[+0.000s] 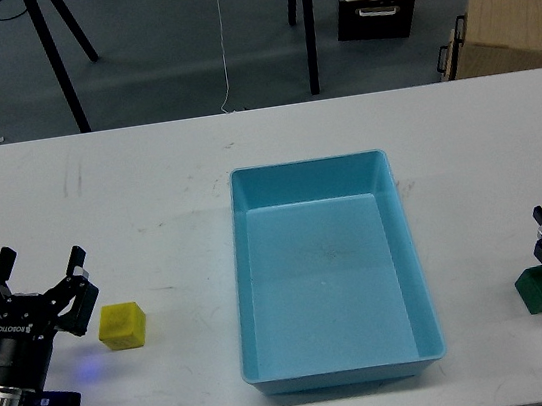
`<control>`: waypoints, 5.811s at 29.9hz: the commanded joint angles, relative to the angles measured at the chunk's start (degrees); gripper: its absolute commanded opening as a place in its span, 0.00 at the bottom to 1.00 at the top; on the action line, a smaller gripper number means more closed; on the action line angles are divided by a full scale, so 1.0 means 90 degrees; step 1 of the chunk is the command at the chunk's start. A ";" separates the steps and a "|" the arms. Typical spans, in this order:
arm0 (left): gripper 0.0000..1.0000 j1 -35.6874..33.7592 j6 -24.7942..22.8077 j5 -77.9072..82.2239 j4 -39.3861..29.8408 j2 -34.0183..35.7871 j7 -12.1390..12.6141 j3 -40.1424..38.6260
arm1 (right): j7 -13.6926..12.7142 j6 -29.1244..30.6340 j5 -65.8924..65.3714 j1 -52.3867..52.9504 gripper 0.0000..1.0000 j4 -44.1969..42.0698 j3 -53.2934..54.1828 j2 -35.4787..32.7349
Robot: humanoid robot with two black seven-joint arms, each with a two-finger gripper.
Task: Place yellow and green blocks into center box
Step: 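Open the right gripper and position it above the green cube, then lower the right gripper and grasp the dark green cube, then lift the green cube and carry it over the blue tray, then release the green cube into the tray and withdraw the right gripper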
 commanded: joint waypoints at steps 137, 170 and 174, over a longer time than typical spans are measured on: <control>1.00 -0.0274 0.0000 0.0021 0.0577 -0.0459 0.0001 0.0273 | -0.3437 -0.0113 -0.5078 1.0245 0.00 0.0031 -0.8261 -0.1344; 1.00 -0.0264 0.0000 0.0021 0.0567 -0.0459 -0.0009 0.0263 | -0.3340 -0.0767 -0.2588 1.0860 1.00 -0.0810 -0.7980 -0.1184; 1.00 -0.0284 0.0000 0.0021 0.0577 -0.0459 0.0001 0.0273 | -0.3330 -0.0640 -0.2539 1.0598 1.00 -0.0878 -0.7639 -0.1682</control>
